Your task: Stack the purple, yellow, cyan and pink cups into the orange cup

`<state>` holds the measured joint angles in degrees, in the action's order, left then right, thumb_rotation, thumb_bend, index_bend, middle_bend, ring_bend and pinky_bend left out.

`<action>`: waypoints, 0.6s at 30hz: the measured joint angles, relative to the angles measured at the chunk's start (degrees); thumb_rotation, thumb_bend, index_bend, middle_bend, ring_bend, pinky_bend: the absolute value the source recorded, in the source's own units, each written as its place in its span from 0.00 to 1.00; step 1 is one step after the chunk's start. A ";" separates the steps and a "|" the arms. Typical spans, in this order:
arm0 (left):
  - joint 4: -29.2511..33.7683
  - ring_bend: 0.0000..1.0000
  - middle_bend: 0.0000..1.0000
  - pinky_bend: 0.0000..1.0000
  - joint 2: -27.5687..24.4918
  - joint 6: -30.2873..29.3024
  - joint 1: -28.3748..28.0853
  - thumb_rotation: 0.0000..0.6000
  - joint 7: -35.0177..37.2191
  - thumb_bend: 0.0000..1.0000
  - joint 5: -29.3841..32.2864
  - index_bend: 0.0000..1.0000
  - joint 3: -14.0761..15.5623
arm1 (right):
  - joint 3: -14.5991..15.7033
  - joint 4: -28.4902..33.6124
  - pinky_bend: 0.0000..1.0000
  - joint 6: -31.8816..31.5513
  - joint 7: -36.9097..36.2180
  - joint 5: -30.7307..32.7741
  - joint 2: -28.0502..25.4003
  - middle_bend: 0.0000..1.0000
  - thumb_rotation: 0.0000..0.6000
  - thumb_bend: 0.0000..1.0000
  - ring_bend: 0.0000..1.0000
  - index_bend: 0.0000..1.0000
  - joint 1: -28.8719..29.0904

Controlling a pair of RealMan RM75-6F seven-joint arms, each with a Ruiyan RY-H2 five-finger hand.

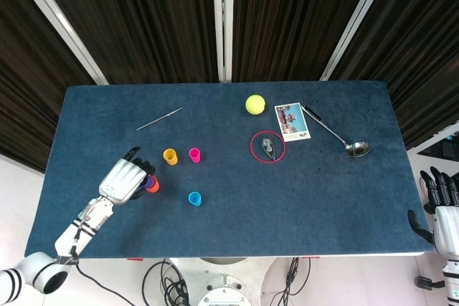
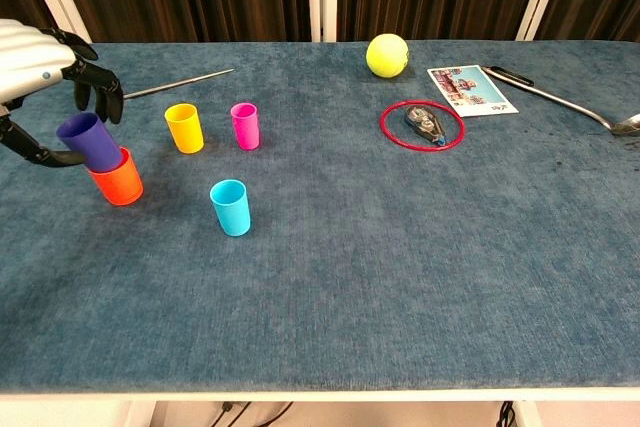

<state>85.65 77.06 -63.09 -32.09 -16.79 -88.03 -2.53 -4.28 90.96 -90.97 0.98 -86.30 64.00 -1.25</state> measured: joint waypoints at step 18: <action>-0.26 0.34 0.33 0.16 1.84 0.61 -4.09 1.00 3.14 0.21 6.25 0.33 -7.47 | -0.06 0.78 0.00 -0.69 0.32 -0.92 -0.26 0.00 1.00 0.31 0.00 0.00 0.05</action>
<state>85.40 78.90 -62.49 -36.18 -13.64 -81.78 -10.00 -4.33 91.74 -91.66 1.30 -87.22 63.73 -1.19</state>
